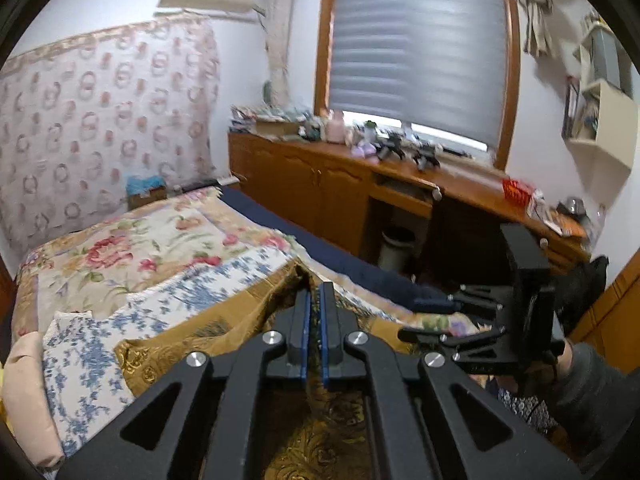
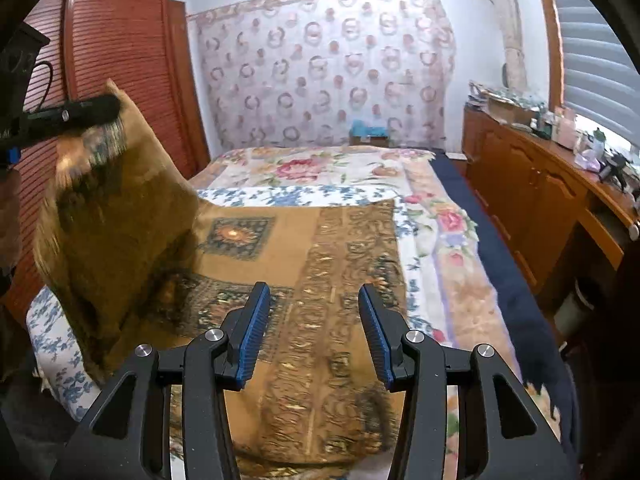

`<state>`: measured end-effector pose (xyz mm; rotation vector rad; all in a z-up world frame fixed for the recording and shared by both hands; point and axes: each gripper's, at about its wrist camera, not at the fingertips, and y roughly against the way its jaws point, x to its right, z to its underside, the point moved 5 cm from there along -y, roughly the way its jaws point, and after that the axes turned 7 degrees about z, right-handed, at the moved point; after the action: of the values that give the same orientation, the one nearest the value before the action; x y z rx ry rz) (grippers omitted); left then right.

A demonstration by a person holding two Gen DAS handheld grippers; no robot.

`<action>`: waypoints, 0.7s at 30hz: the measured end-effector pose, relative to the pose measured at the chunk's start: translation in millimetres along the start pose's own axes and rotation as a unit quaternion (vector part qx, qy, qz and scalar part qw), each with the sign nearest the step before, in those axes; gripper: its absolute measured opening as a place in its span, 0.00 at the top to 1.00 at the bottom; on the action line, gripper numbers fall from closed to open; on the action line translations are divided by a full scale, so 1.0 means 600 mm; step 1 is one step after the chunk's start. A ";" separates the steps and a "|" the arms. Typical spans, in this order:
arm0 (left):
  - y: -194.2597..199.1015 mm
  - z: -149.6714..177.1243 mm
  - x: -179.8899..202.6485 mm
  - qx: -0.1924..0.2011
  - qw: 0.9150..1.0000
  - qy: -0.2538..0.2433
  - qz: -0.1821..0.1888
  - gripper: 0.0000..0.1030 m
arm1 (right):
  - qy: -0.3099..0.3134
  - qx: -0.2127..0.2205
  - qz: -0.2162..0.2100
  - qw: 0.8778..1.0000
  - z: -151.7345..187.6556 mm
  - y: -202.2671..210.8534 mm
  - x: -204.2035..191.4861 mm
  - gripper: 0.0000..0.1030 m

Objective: Fold small clothes

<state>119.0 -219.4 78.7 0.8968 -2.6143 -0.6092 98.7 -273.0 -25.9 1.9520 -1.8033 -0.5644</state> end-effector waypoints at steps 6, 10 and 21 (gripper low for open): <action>-0.037 0.040 0.010 -0.034 0.999 -0.005 -0.009 0.95 | -0.007 -0.003 -0.001 1.000 0.005 -0.008 0.013 0.55; -0.023 0.060 -0.001 -0.030 0.999 0.011 -0.014 0.92 | -0.006 -0.003 -0.005 1.000 0.000 -0.017 0.006 0.54; 0.030 0.139 -0.077 -0.028 0.996 0.043 -0.071 0.89 | 0.048 -0.034 -0.031 0.998 0.014 -0.058 -0.056 0.54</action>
<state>110.4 -153.0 8.7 1.0738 -2.4603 -0.6624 119.9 -237.4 -51.8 1.9609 -1.6483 -0.5361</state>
